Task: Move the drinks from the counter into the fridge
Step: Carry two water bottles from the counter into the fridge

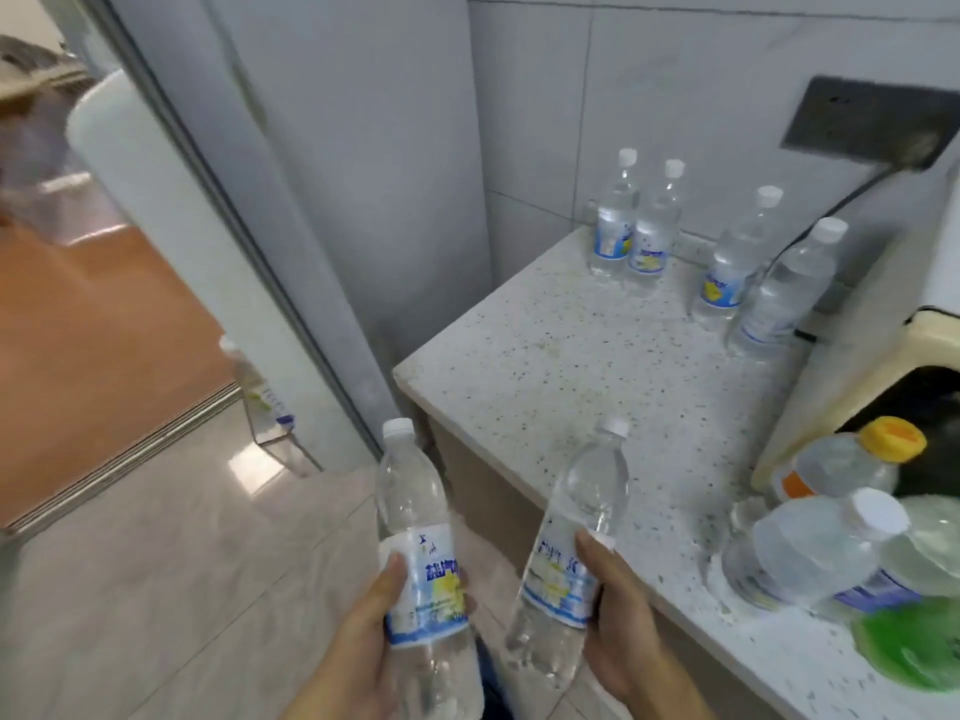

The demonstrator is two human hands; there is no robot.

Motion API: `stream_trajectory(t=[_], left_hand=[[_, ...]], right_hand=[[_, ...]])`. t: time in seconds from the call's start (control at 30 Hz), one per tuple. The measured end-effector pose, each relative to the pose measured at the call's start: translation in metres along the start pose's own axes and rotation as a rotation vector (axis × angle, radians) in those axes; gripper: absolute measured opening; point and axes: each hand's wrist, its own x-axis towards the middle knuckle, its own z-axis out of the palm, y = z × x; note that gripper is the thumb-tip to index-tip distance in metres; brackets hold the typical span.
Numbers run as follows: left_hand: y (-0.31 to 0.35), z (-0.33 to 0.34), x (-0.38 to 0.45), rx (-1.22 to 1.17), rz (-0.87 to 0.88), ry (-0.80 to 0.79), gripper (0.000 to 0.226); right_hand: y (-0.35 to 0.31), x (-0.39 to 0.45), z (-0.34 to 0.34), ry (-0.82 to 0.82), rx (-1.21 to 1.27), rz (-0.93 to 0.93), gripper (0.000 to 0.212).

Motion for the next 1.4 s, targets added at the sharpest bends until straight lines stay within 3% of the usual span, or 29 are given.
stream_trajectory(t=[0.47, 0.7, 0.93, 1.03, 1.2, 1.4], left_hand=[[0.031, -0.140, -0.090, -0.098, 0.132, 0.290, 0.063], [0.080, -0.258, -0.119, -0.109, 0.272, 0.385, 0.050], [0.138, -0.368, -0.138, -0.109, 0.386, 0.455, 0.067], [0.163, -0.399, -0.134, -0.119, 0.409, 0.438, 0.070], [0.211, -0.430, -0.099, -0.054, 0.417, 0.464, 0.075], [0.294, -0.461, -0.030, 0.007, 0.419, 0.466, 0.058]], right_hand=[[0.106, -0.002, 0.140, -0.298, -0.329, 0.200, 0.082], [0.183, 0.015, 0.260, -0.408, -0.464, 0.267, 0.067], [0.258, 0.036, 0.374, -0.463, -0.592, 0.299, 0.071], [0.278, 0.049, 0.410, -0.475, -0.599, 0.315, 0.076], [0.298, 0.094, 0.457, -0.478, -0.610, 0.326, 0.061], [0.300, 0.178, 0.527, -0.478, -0.609, 0.274, 0.057]])
